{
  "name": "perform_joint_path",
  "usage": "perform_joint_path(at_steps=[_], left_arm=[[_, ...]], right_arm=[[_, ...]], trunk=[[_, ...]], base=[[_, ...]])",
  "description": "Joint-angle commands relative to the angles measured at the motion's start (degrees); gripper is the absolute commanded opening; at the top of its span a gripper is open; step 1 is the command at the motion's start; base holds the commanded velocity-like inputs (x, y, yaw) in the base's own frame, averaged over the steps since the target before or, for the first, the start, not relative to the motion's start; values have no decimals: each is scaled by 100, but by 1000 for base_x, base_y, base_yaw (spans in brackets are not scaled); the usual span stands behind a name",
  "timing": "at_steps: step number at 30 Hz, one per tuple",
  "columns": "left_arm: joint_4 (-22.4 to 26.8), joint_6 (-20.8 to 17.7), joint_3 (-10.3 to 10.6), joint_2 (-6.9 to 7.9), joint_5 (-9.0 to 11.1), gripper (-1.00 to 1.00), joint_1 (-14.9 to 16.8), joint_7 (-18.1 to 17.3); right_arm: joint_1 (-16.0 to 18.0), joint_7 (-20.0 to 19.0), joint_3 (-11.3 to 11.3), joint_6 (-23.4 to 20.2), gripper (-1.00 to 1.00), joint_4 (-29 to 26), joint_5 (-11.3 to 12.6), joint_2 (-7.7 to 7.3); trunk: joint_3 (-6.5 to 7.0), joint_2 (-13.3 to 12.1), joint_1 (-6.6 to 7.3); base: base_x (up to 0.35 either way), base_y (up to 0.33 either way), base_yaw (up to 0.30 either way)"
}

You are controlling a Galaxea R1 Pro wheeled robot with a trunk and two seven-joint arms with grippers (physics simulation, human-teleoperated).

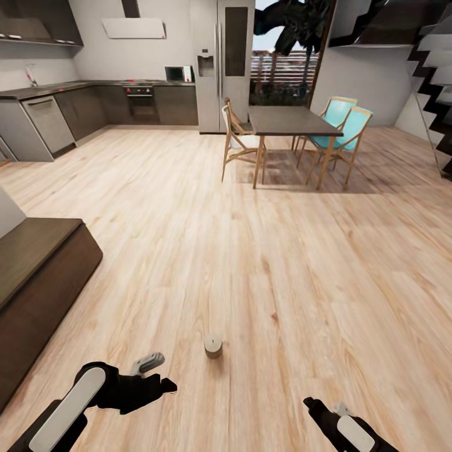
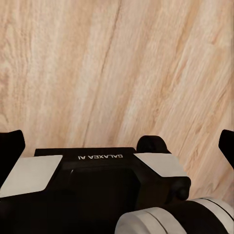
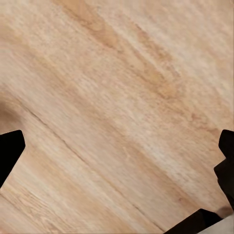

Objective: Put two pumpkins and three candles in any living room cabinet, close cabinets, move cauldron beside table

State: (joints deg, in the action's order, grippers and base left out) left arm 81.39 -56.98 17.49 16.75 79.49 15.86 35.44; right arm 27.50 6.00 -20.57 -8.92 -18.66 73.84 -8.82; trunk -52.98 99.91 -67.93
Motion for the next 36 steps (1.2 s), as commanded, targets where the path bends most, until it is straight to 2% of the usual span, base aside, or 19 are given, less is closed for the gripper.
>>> perform_joint_path(at_steps=[1, 13, 23, 36], left_arm=[[6, 2, 9, 6, 54, 100, 4, 60], [8, 2, 9, 12, 50, 100, 4, 60], [6, 2, 9, 13, 55, 100, 4, 60], [-1, 2, 9, 13, 57, 100, 4, 60]], right_arm=[[1, 42, -35, -14, 100, -18, 34, -6], [1, 42, -35, -22, 100, -15, 34, -6], [1, 42, -35, -24, 100, -15, 35, -6], [1, 49, -35, -23, 100, -22, 34, -6]], trunk=[[-4, 2, -3], [-4, 2, -3], [-4, 2, -3], [-4, 2, -3]], base=[[293, 0, 0], [233, 0, -58], [22, 10, -223], [1, 125, -5]])
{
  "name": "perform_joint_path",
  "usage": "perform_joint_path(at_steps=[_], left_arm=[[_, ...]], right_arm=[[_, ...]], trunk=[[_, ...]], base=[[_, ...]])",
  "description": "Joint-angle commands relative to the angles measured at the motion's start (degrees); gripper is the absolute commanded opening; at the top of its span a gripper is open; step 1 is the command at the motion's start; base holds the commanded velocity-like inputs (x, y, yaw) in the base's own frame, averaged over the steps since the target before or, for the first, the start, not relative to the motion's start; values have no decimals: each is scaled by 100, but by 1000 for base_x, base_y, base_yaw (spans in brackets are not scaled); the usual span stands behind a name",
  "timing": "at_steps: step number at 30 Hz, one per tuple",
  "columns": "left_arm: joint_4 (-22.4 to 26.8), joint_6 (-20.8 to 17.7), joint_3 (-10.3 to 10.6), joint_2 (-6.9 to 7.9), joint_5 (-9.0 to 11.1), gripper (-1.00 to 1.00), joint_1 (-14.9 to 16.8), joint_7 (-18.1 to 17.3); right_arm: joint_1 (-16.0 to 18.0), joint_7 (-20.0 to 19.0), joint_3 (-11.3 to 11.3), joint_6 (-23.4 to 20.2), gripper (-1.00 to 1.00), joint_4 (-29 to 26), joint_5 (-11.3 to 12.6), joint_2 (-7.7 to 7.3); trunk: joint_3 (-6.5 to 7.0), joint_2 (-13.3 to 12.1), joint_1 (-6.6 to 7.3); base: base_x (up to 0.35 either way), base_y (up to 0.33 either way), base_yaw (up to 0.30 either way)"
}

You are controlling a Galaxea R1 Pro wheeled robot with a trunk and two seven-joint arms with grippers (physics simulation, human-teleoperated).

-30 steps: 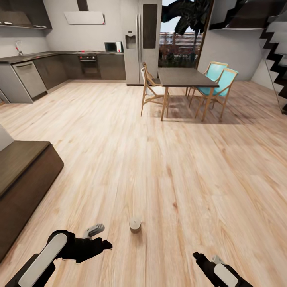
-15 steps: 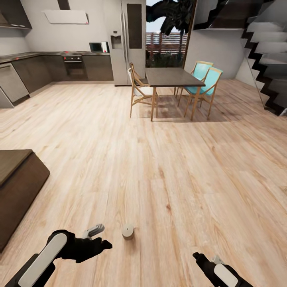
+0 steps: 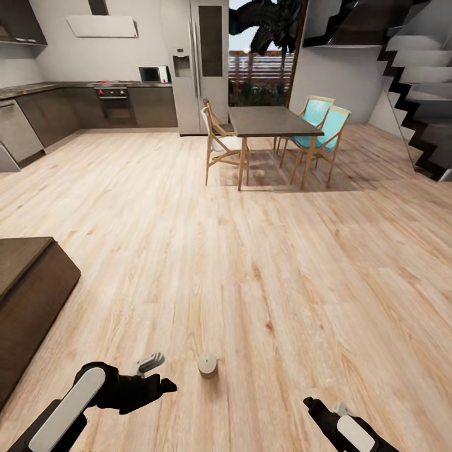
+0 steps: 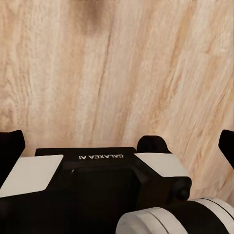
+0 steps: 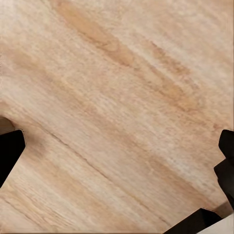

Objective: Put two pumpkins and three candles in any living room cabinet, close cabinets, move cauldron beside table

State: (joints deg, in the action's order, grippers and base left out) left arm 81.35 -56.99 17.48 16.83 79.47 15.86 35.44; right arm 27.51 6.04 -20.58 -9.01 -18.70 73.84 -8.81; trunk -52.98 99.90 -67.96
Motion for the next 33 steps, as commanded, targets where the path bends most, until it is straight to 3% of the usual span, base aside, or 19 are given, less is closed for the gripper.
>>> perform_joint_path(at_steps=[1, 14, 33], left_arm=[[4, 4, 10, 4, 59, 100, 5, 60], [4, 4, 10, 4, 58, 100, 5, 60], [4, 4, 10, 4, 51, 100, 5, 60]], right_arm=[[0, 45, -34, -13, 100, -19, 34, -7], [0, 48, -34, -13, 100, -20, 34, -5], [0, 38, -34, -19, 100, -20, 34, -7]], trunk=[[-4, 2, 0], [-4, 2, 0], [-4, 2, 0]], base=[[45, 133, 137], [122, 61, 250], [127, 32, 19]])
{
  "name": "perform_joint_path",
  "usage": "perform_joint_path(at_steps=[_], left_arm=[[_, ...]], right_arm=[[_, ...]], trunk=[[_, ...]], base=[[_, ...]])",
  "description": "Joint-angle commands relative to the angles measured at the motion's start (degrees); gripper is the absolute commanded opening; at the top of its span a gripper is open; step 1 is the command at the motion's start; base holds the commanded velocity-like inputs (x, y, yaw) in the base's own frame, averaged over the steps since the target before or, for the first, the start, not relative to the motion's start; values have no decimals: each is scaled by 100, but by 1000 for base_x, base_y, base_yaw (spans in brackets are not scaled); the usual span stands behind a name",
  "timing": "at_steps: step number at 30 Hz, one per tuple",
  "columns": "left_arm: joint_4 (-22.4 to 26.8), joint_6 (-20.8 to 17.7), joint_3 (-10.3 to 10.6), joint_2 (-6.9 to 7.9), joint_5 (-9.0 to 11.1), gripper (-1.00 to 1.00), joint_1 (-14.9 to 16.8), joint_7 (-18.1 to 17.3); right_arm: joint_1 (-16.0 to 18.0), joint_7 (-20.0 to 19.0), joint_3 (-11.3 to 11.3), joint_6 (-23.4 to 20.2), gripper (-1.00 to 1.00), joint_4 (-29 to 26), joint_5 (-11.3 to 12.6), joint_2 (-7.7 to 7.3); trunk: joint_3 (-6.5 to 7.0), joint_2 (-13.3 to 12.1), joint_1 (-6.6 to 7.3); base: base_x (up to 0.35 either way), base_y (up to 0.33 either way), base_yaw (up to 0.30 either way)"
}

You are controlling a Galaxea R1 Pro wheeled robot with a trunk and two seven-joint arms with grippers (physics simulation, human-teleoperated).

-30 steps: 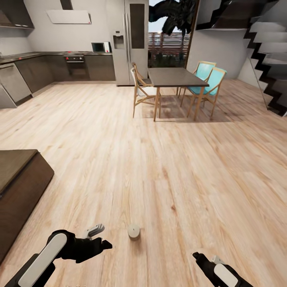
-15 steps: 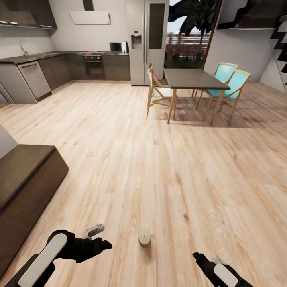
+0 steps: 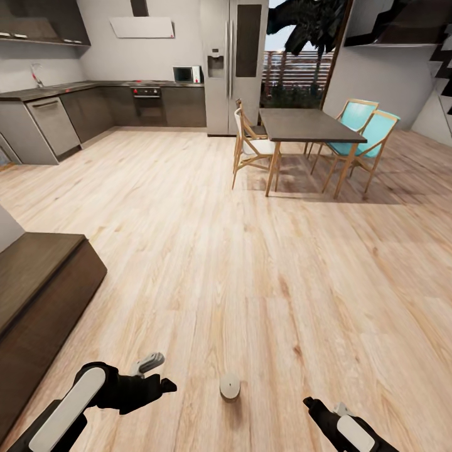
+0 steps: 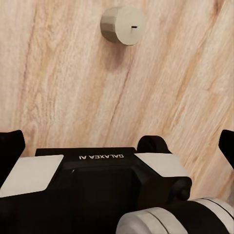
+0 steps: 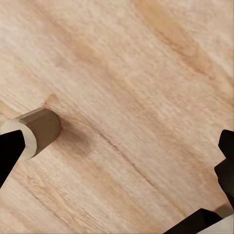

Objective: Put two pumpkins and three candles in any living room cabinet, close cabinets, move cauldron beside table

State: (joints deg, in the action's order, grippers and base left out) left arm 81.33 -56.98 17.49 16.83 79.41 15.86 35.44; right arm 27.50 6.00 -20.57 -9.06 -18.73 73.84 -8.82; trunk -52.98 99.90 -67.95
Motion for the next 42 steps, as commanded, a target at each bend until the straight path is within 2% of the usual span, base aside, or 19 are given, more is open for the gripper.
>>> perform_joint_path(at_steps=[1, 9, 17, 22, 33, 42], left_arm=[[6, 2, 9, 4, 58, 100, 4, 60], [11, 2, 9, 4, 57, 100, 4, 60], [13, 2, 9, 5, 57, 100, 4, 60], [14, 2, 9, 5, 57, 100, 4, 61], [14, 2, 9, 5, 57, 100, 4, 68], [7, 2, 9, 5, 57, 100, 4, 69]], right_arm=[[1, 42, -35, -15, 100, -16, 34, -6], [1, 42, -35, -15, 100, -16, 34, -6], [1, 34, -35, -17, 100, -15, 34, -6], [1, 38, -35, -17, 100, -16, 34, -6], [1, 36, -35, -25, 100, -16, 34, -6], [1, 33, -35, -19, 100, -16, 34, -6]], trunk=[[-4, 2, 0], [-4, 2, 0], [-4, 2, 0], [-4, 2, 0], [-4, 2, 0], [-5, 2, 0]], base=[[50, 0, 0], [64, 0, -21], [76, -18, -219], [4, -194, -216], [15, -149, -31], [130, -143, -228]])
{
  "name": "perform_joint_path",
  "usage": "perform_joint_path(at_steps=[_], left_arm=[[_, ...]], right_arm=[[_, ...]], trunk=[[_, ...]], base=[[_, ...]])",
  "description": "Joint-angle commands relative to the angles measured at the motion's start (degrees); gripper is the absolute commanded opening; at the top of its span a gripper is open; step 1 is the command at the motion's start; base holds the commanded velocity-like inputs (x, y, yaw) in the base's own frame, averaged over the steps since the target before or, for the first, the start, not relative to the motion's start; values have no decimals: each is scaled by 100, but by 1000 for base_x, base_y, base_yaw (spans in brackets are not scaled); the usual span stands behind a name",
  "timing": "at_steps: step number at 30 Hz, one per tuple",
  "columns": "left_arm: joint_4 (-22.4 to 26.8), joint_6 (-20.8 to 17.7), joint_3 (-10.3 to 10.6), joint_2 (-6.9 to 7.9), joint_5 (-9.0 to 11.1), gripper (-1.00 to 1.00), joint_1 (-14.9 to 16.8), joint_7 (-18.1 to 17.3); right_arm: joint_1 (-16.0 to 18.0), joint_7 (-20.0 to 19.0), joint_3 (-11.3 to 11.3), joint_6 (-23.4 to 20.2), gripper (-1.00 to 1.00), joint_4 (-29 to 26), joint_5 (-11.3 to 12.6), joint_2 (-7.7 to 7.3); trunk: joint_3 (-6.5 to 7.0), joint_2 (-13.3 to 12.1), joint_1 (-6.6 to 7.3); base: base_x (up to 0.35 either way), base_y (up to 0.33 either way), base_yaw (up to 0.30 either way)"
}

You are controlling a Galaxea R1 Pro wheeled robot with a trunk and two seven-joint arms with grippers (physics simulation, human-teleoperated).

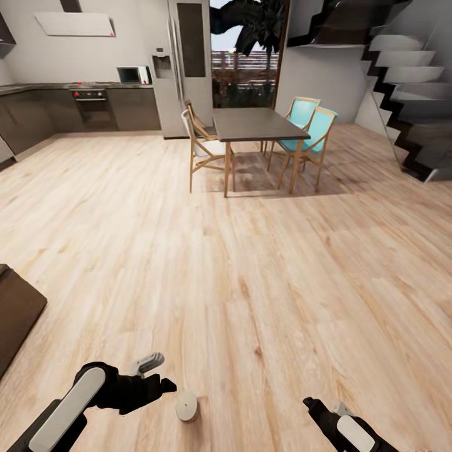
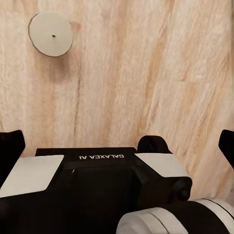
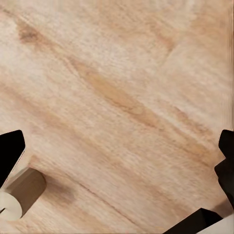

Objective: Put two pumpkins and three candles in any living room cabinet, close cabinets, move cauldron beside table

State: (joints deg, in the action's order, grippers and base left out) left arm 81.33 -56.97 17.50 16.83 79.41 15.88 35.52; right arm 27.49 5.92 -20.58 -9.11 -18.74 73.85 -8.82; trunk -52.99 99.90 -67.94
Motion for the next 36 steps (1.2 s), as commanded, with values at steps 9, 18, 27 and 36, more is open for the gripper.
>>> perform_joint_path(at_steps=[9, 18, 27, 36], left_arm=[[6, 2, 8, 5, 57, 100, 3, 69], [-1, 2, 8, 5, 57, 100, 3, 69], [-3, 2, 8, 4, 57, 100, 3, 75], [1, 9, 2, 4, 56, 100, 3, 82]], right_arm=[[2, 42, -34, -6, 100, -16, 33, 1], [2, 47, -34, -3, 100, -16, 27, 16], [2, 49, -34, -7, 100, -16, 25, 13], [2, 50, -34, -11, 100, -16, 25, 9]], trunk=[[-6, 2, -2], [-6, 2, -2], [-6, 2, -2], [-6, 2, -2]], base=[[193, -156, -63], [212, 0, -1], [126, -36, 0], [-17, -56, 0]])
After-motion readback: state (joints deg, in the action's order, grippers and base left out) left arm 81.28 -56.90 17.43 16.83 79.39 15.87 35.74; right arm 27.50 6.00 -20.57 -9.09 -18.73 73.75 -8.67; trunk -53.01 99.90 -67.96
